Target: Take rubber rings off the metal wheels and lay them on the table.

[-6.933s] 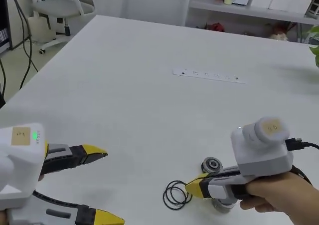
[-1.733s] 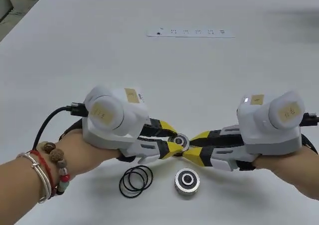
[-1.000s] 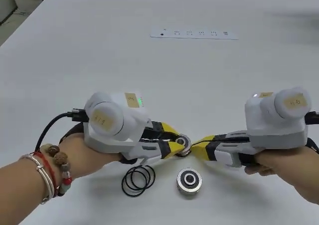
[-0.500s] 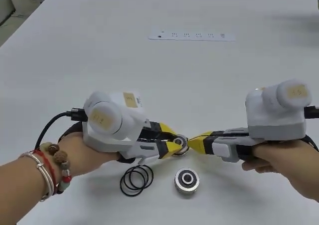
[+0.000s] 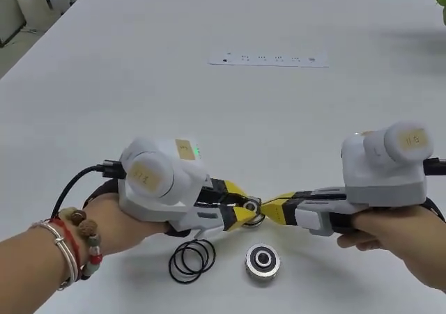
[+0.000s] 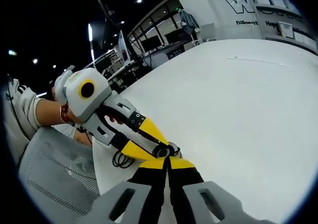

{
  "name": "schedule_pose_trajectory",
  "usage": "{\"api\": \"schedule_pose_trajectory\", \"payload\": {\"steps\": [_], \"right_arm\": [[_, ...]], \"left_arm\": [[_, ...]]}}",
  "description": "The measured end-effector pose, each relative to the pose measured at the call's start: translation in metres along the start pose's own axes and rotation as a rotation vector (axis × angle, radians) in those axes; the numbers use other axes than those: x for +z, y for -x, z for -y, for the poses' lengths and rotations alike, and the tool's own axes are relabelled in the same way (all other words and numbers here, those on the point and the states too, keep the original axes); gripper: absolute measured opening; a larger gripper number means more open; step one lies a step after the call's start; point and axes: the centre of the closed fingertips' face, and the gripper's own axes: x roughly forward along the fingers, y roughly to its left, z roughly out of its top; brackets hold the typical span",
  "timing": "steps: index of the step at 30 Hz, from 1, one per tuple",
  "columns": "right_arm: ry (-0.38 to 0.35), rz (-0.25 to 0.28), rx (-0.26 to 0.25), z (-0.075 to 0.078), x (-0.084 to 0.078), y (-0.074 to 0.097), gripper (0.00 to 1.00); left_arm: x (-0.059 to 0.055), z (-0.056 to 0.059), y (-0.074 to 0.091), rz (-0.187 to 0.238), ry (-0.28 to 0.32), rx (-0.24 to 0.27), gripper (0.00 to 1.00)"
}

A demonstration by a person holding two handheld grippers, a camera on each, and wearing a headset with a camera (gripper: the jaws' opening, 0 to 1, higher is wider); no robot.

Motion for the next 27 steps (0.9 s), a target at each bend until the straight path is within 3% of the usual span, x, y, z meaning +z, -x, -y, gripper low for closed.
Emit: {"api": "schedule_pose_trajectory", "payload": {"steps": [2, 3, 5, 6, 7, 10, 13, 19, 27], "right_arm": [[0.005, 0.014, 0.024, -0.007, 0.003, -0.001, 0.0], [-0.003, 0.045, 0.087, -0.02, 0.01, -0.001, 0.0], [0.024, 0.037, 0.056, -0.019, 0.012, -0.002, 0.0], [0.088, 0.01, 0.034, -0.016, 0.009, -0.003, 0.0], [0.101, 0.013, 0.036, -0.017, 0.009, -0.004, 0.0], [0.056, 0.015, 0.038, -0.016, 0.007, -0.003, 0.0], [0.057, 0.008, 0.026, -0.013, 0.006, -0.001, 0.0], [0.014, -0.004, 0.032, -0.007, 0.003, 0.0, 0.0], [0.001, 0.018, 0.03, -0.004, 0.011, 0.012, 0.0]], "left_arm": [[0.0, 0.001, 0.0, 0.003, 0.001, -0.002, 0.14], [0.0, 0.001, 0.0, 0.004, 0.001, -0.001, 0.14], [0.0, 0.001, 0.0, 0.001, -0.004, 0.0, 0.14], [0.0, 0.001, 0.0, 0.0, -0.007, 0.001, 0.14], [0.0, 0.001, 0.0, 0.0, -0.01, 0.002, 0.14], [0.0, 0.002, 0.0, -0.002, -0.017, 0.004, 0.14], [0.001, 0.001, 0.0, -0.013, -0.011, 0.0, 0.14], [0.003, 0.003, 0.005, -0.068, -0.052, -0.033, 0.15], [0.025, 0.008, 0.031, -0.017, -0.068, -0.035, 0.34]]}}
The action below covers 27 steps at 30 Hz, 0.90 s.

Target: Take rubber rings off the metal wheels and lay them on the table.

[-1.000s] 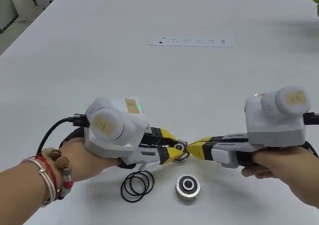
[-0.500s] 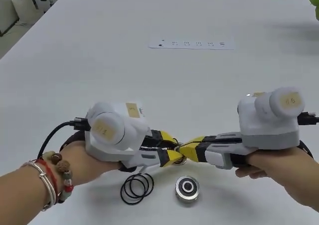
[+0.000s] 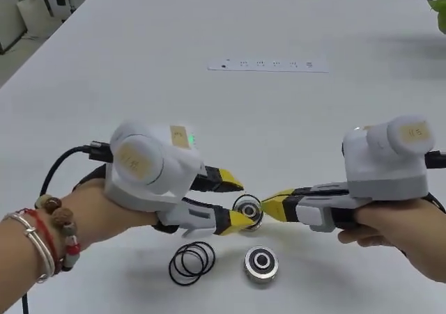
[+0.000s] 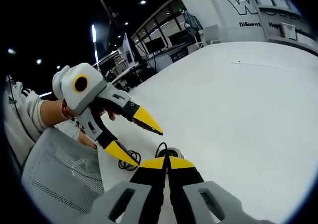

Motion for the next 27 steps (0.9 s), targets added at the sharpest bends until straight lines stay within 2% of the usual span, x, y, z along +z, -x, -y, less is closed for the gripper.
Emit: {"api": "schedule_pose_trajectory", "payload": {"steps": [5, 10, 19, 23, 27], "right_arm": [[0.001, 0.005, -0.003, -0.003, 0.003, 0.007, 0.0], [0.0, 0.024, 0.001, -0.009, 0.008, 0.015, 0.0], [0.011, 0.038, 0.026, -0.034, 0.015, 0.021, 0.0], [0.029, 0.026, 0.035, -0.041, 0.014, 0.019, 0.0], [0.033, 0.02, 0.04, -0.047, 0.014, 0.019, 0.0]], "left_arm": [[0.006, 0.002, 0.024, 0.021, 0.016, 0.015, 0.45], [0.005, 0.003, 0.05, 0.021, 0.028, 0.06, 0.55], [-0.01, 0.013, 0.092, 0.012, 0.041, 0.13, 0.62], [-0.019, 0.018, 0.103, -0.001, 0.057, 0.15, 0.63], [-0.022, 0.021, 0.113, 0.014, 0.087, 0.169, 0.63]]}}
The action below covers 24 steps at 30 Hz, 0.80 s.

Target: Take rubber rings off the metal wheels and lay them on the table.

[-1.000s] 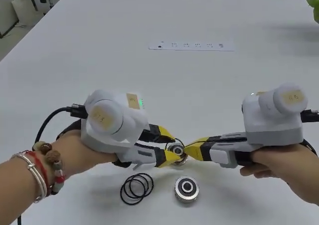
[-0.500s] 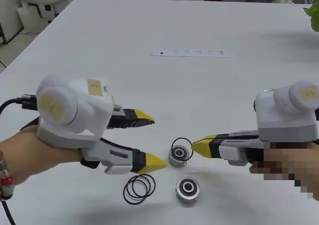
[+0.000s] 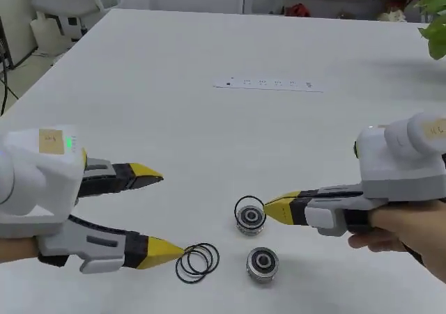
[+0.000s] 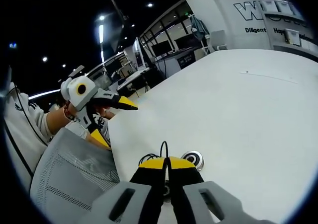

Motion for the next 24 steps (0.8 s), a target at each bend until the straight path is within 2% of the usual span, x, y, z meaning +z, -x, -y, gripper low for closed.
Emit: {"api": "schedule_pose_trajectory", "payload": {"steps": [10, 24], "right_arm": [[0.019, -0.02, 0.026, -0.017, -0.002, -0.005, 0.0], [0.038, -0.057, 0.069, -0.039, -0.007, -0.017, 0.0]], "left_arm": [[-0.013, 0.006, 0.013, -0.007, 0.033, 0.021, 0.64], [-0.029, 0.018, 0.025, 0.005, 0.078, 0.041, 0.63]]}}
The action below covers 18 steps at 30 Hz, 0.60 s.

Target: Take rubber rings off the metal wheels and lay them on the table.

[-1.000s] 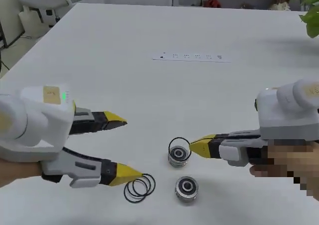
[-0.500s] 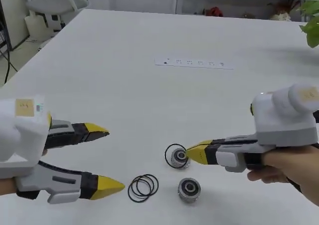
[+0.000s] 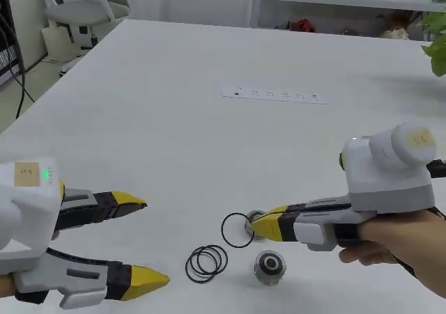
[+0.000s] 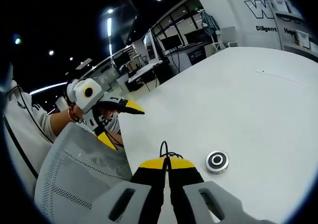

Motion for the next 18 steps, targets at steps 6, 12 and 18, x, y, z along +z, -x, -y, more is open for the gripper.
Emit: {"api": "schedule_pose_trajectory", "payload": {"steps": [6, 12, 18], "right_arm": [[0.004, -0.026, 0.017, -0.01, -0.005, -0.01, 0.0], [0.007, -0.052, 0.027, -0.014, -0.008, -0.018, 0.0], [0.009, -0.078, 0.037, -0.02, -0.013, -0.029, 0.0]], "left_arm": [[-0.005, 0.0, 0.007, 0.004, 0.013, 0.011, 0.64], [-0.012, 0.002, 0.013, 0.006, 0.022, 0.014, 0.64], [-0.018, 0.002, 0.02, 0.009, 0.03, 0.017, 0.64]]}}
